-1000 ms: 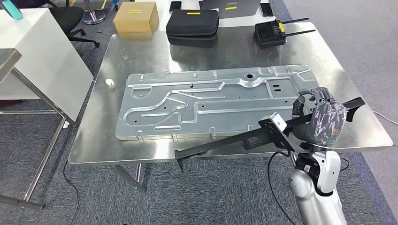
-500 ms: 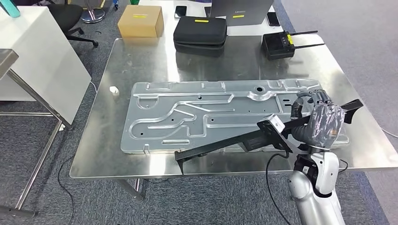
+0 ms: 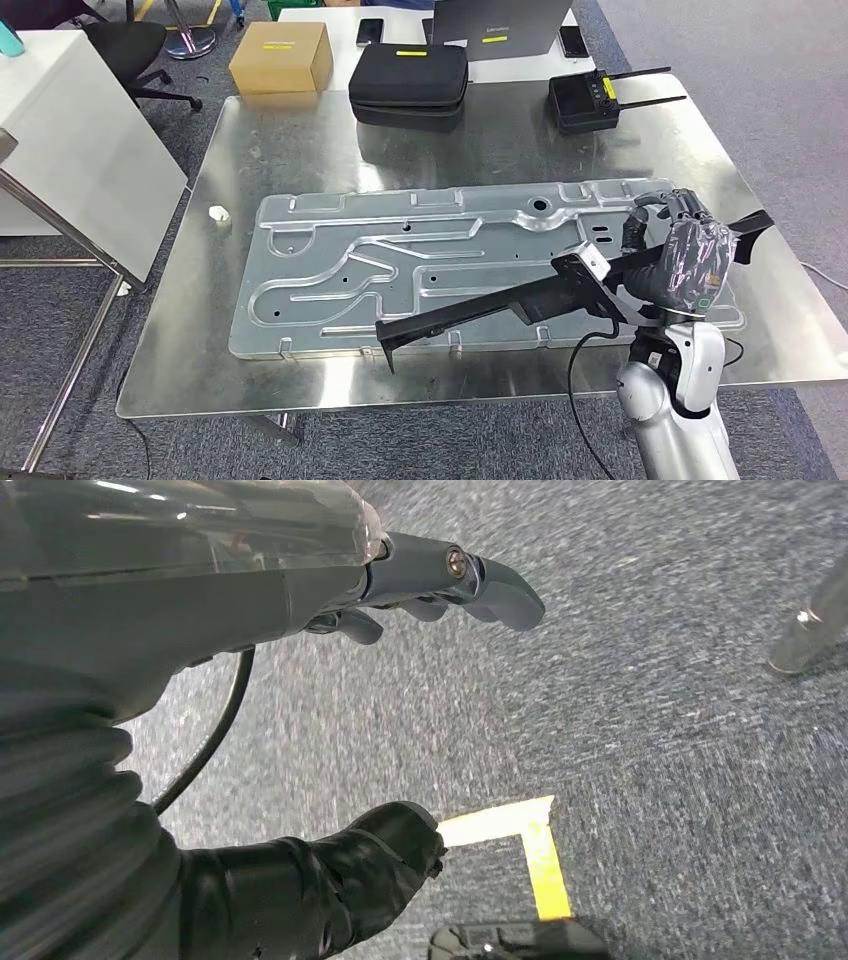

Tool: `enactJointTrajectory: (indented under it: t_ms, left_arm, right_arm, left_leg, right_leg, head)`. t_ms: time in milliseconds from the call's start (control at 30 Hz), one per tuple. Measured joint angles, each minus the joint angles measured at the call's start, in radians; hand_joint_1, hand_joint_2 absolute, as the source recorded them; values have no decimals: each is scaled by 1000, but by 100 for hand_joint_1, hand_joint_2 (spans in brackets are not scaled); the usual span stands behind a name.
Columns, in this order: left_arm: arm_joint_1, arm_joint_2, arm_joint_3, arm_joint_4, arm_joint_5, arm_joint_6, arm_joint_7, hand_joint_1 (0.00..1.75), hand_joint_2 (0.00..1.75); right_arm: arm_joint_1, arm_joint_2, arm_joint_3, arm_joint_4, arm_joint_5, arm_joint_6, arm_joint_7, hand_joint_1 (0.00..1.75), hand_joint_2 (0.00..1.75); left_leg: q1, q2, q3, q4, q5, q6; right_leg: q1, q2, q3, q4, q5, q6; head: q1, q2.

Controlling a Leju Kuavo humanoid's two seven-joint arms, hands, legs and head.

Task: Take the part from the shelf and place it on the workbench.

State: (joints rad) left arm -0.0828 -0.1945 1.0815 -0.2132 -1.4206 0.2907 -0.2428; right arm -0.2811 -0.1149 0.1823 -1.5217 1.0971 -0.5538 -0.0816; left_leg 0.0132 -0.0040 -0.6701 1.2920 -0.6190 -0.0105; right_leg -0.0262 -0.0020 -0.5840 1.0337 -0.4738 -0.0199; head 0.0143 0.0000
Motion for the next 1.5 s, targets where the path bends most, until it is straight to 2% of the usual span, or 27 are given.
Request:
enactJointTrajectory:
  t_ms: [33,67,133,167,200,267,333,400,467,500,533,567,633,700,767,867,967,1000,1033,1067,1100,1167,1200,1300,1367,1433,1500]
  left_arm:
    - [1,0,0,0,-1,-1,-1,0,175]
    - [2,0,0,0,-2,-4,-5,0,175]
    - [4,0,0,0,-1,-19,-17,0,175]
    - [4,0,0,0,-1,-27,-23,0,175]
    - [2,0,0,1,-1,-34,-28,0,175]
    - [-1,0,0,1,0,-41,-34,0,175]
    - [-1,0,0,1,3,-38,-35,0,87]
    - [0,0,0,1,6,-27,-28,0,0]
    - [-1,-1,0,1,7,-13,-15,0,0]
    - [-1,-1,0,1,6,-8,-10,0,0]
    - [-1,-2,0,1,5,-5,-6,0,0]
    - [-1,-2,0,1,3,-2,-3,0,0]
    - [-1,-3,0,1,-2,1,0,0,0]
    - [-3,-5,-1,1,-5,6,0,0,0]
    - [-5,-6,-1,1,-6,9,1,0,0]
    - [-6,-5,-1,1,-6,12,2,0,0]
    - [-6,-5,-1,1,-6,12,3,0,0]
    - [-5,-5,-1,1,-6,12,3,0,0]
    - [-4,-5,-1,1,-6,13,3,0,0]
    - [-4,-5,-1,1,-6,13,4,0,0]
    - [-4,-5,-1,1,-7,14,5,0,0]
    - [-4,-5,-1,1,-10,16,6,0,0]
    - [-6,-5,-1,1,-12,18,6,0,0]
    - [-9,-5,-2,1,-16,25,9,0,0]
    - [-9,-5,-3,1,-18,29,10,0,0]
    - [-10,-5,-3,1,-19,31,10,0,0]
    - [-10,-5,-3,1,-22,32,11,0,0]
  right_arm:
    - [1,0,0,1,0,0,0,175,175]
    - [2,0,0,2,0,0,0,175,175]
    - [2,0,0,3,-1,1,-1,87,175]
    - [1,0,0,4,-2,2,-2,44,175]
    - [-1,0,0,5,-2,3,-4,0,175]
    - [-4,0,0,6,-4,4,-7,0,175]
    - [-5,1,0,6,-4,4,-10,0,175]
    - [-8,2,0,6,-4,5,-11,0,175]
    - [-10,2,0,9,-3,8,-12,0,175]
    - [-11,2,0,12,-1,13,-12,0,175]
    - [-13,3,0,15,2,18,-12,0,175]
    - [-18,3,0,19,7,23,-11,0,175]
    - [-37,4,0,26,17,33,-7,0,175]
    - [-61,4,1,33,23,39,-2,0,175]
    - [-77,5,1,40,25,40,1,0,175]
    - [-89,8,3,47,27,42,2,0,175]
    - [-97,11,5,53,28,43,2,0,175]
    - [-98,12,6,56,28,43,2,0,175]
    - [-98,12,7,60,29,44,2,0,175]
    - [-100,13,8,63,30,47,4,0,175]
    - [-103,14,9,68,32,52,7,0,175]
    - [-122,15,11,80,37,71,16,0,175]
    - [-138,16,13,93,38,86,23,0,175]
    - [-199,16,21,152,41,130,43,0,175]
    - [-227,16,26,186,42,140,46,0,175]
    - [-247,17,30,211,41,143,47,0,175]
    - [-262,17,34,236,34,146,47,0,175]
  left_leg:
    - [3,0,-21,9,23,-3]
    - [5,0,-23,-18,63,-4]
    - [8,0,13,-144,159,-5]
    - [6,0,33,-197,185,-3]
    - [4,0,45,-233,192,2]
    - [-1,-2,52,-254,180,14]
    - [2,-3,56,-264,179,27]
    - [4,-2,62,-272,180,41]
    - [-2,-2,64,-272,178,50]
    - [-5,-3,65,-272,176,53]
    - [-8,-4,66,-271,175,55]
    - [-12,-5,68,-270,173,56]
    - [-17,-7,74,-269,169,56]
    - [-22,-7,75,-266,167,52]
    - [-23,-7,74,-267,167,45]
    - [-24,-6,65,-243,146,29]
    - [-14,-4,-11,-78,61,12]
    - [-10,-3,-40,-19,41,8]
    - [-6,-3,-57,12,39,5]
    - [-4,-3,-55,3,57,2]
    - [-1,-2,-33,-46,92,1]
    - [-1,-2,33,-190,158,3]
    - [-2,-2,56,-239,173,6]
    - [-7,-3,67,-270,175,20]
    - [-5,-2,71,-278,180,35]
    - [-2,-2,74,-285,184,46]
    - [-5,-3,74,-285,183,52]
  right_leg:
    - [-1,1,7,0,-6,1]
    - [-3,2,16,0,-12,4]
    - [-5,5,33,1,-25,13]
    - [-5,6,37,2,-30,19]
    - [-3,6,37,3,-33,25]
    - [-1,6,33,1,-32,36]
    - [-3,4,31,7,-41,44]
    - [-3,3,1,76,-82,47]
    - [-1,3,-67,206,-138,47]
    - [1,3,-98,258,-150,46]
    - [3,3,-115,278,-143,43]
    - [4,3,-112,260,-117,39]
    - [9,3,-64,139,-41,25]
    - [16,2,-22,36,0,14]
    - [21,3,-13,13,2,12]
    - [10,0,-5,-1,8,3]
    - [6,-5,0,-7,10,-2]
    - [6,-6,0,-7,9,-3]
    - [5,-7,1,-6,8,-3]
    - [4,-6,3,-5,7,-2]
    - [3,-5,5,-5,5,0]
    - [3,-3,9,-2,-1,8]
    - [3,-2,8,0,-2,13]
    - [6,1,5,-2,1,30]
    - [3,1,0,12,-12,38]
    - [2,1,-40,98,-62,43]
    - [3,1,-107,232,-116,46]
  head:
    - [0,0]
    - [0,0]
    - [0,0]
    - [0,0]
    - [0,0]
    - [-1,0]
    - [-1,0]
    - [0,0]
    - [0,0]
    - [0,0]
    - [0,0]
    - [0,0]
    - [0,0]
    - [0,0]
    - [0,0]
    - [-2,0]
    - [-7,0]
    - [-7,0]
    - [-7,0]
    - [-7,0]
    - [-7,0]
    - [-7,0]
    - [-7,0]
    - [-6,0]
    - [-6,0]
    - [-5,0]
    - [-5,0]
